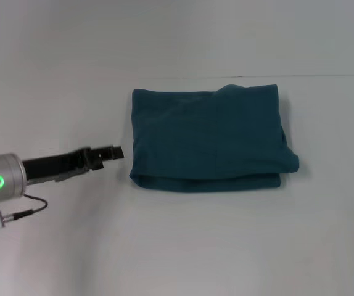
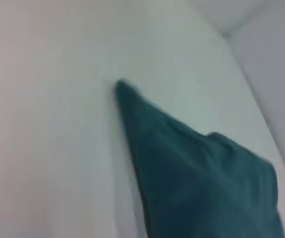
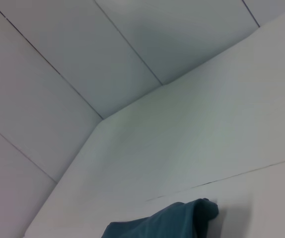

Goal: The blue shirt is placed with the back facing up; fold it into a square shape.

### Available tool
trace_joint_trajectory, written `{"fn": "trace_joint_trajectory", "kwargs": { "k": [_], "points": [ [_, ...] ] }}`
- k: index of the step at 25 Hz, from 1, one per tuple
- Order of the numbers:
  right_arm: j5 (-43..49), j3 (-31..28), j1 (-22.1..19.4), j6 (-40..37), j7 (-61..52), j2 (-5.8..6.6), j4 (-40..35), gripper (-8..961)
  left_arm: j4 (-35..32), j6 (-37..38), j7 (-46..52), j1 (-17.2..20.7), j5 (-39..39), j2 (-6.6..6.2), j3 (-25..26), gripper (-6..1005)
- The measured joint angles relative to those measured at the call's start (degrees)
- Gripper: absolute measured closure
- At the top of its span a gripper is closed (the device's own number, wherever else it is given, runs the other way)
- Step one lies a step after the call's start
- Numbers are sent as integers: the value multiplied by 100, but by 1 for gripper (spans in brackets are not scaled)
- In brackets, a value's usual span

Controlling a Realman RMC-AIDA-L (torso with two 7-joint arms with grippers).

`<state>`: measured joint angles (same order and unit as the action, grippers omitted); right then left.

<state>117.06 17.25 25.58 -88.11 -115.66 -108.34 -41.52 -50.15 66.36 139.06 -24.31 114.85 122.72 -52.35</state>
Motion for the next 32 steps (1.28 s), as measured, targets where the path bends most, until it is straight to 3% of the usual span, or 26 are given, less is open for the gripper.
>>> {"fn": "trace_joint_trajectory", "kwargs": {
  "k": [4, 7, 19, 32],
  "points": [
    [0, 14, 7, -26, 0, 3, 3, 135, 763, 206, 1656, -504, 227, -291, 237, 324],
    [4, 17, 8, -47, 0, 5, 4, 134, 1239, 230, 1919, -761, 305, -384, 390, 324],
    [22, 14, -34, -58, 29, 7, 65, 127, 1959, -380, 1823, -1053, 257, -244, 634, 323],
    [18, -22, -52, -56, 16, 15, 65, 120, 2210, -741, 1615, -1169, 252, -132, 647, 348]
  ]
}}
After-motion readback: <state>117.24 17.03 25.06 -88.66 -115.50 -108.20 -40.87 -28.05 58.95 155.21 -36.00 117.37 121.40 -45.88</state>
